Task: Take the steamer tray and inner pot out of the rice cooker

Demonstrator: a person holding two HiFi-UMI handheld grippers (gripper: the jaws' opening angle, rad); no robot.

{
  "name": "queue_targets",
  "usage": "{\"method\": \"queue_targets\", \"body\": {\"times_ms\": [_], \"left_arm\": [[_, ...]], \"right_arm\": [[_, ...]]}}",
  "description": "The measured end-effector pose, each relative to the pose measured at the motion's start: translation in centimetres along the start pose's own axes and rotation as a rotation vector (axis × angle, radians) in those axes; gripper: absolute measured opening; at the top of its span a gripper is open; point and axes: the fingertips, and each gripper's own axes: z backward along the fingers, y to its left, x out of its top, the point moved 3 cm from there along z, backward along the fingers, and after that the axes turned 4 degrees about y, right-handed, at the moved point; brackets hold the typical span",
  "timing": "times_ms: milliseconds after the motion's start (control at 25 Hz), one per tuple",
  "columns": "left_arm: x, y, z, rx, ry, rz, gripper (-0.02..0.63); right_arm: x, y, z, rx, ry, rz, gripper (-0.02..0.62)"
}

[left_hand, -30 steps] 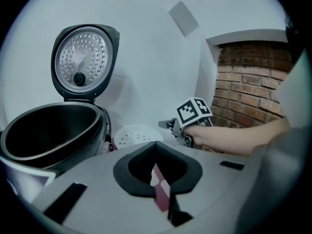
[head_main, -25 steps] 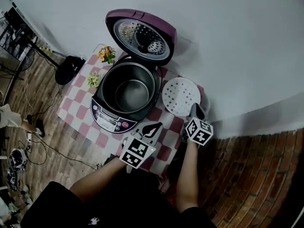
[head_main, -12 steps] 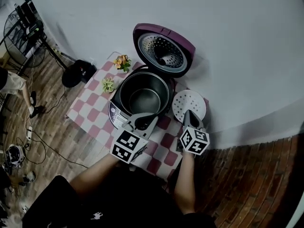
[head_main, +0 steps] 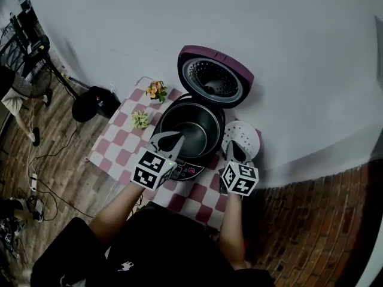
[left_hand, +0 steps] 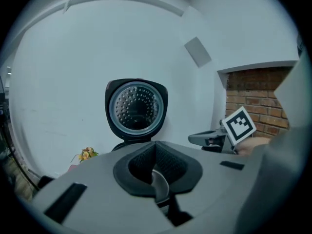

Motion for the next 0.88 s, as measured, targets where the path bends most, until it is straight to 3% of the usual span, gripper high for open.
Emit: {"method": "queue_targets", "body": {"times_ms": [560,760,880], "left_arm": [[-2.2,8.8,-2.9,-0.004,0.104,-0.180,0.005],[-3.5,10.9,-4.7,-0.035,0.164,-0.210,0.057],[-4.3,11.5,-6.0,-0.069,0.202,-0.215,0.119]], "right_arm": [[-1.3,2.8,-2.7,-0.134,0.137,0.113,0.003],[-1.9,3.1,-3.9,-0.172,0.186,0.129,0.006],[-2.1,3.4,-4.5,-0.189,0.209,0.144,0.015]]}}
